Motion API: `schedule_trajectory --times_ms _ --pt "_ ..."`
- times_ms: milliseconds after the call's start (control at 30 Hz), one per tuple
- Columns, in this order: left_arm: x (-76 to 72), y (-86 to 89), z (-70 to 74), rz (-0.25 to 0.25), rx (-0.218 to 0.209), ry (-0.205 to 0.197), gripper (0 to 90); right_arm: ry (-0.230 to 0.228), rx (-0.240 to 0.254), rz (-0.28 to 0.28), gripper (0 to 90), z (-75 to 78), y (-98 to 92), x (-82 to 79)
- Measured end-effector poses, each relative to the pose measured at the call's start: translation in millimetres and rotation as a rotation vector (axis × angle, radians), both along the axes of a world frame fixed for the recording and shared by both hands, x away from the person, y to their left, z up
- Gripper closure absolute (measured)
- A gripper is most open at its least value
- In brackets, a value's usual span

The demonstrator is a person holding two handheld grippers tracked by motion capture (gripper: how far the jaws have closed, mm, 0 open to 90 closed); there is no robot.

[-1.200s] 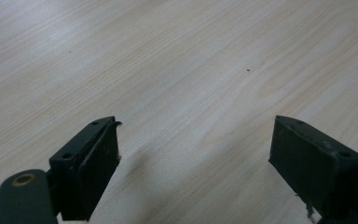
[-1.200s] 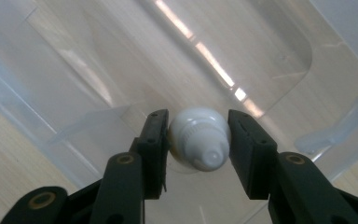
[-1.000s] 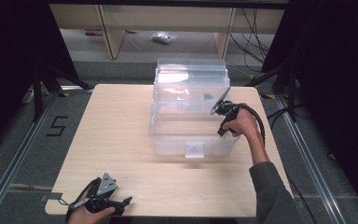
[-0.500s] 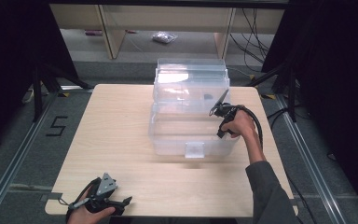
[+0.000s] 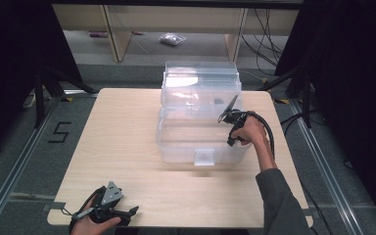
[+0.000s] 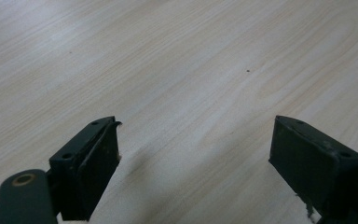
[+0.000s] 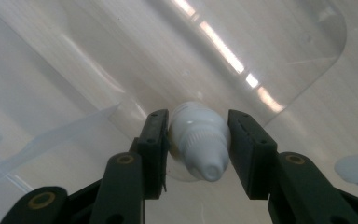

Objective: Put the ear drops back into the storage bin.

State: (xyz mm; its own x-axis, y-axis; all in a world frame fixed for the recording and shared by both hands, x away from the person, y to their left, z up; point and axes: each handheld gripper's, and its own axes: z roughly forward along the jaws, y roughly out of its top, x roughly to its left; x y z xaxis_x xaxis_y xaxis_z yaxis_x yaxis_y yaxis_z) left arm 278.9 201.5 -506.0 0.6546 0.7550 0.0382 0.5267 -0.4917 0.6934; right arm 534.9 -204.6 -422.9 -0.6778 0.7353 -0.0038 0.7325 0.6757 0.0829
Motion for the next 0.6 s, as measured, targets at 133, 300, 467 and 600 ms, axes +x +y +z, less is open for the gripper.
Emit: schedule_trajectory --times_ms 133,300,467,600 --pt "0.0 0.0 0.0 0.000 0.000 0.000 15.1 0.020 0.004 -0.026 60.1 0.3 2.4 -1.0" --pt "0.0 0.0 -0.1 0.000 0.000 0.000 15.1 0.006 0.004 0.036 60.1 -4.0 -2.0 2.6" --pt "0.0 0.0 0.0 0.000 0.000 0.000 15.1 0.018 -0.018 0.010 60.0 -5.0 0.7 1.1" --pt "-0.1 -0.1 0.0 0.000 -0.001 0.000 15.1 0.032 -0.001 -0.005 59.6 -4.2 2.3 0.3"
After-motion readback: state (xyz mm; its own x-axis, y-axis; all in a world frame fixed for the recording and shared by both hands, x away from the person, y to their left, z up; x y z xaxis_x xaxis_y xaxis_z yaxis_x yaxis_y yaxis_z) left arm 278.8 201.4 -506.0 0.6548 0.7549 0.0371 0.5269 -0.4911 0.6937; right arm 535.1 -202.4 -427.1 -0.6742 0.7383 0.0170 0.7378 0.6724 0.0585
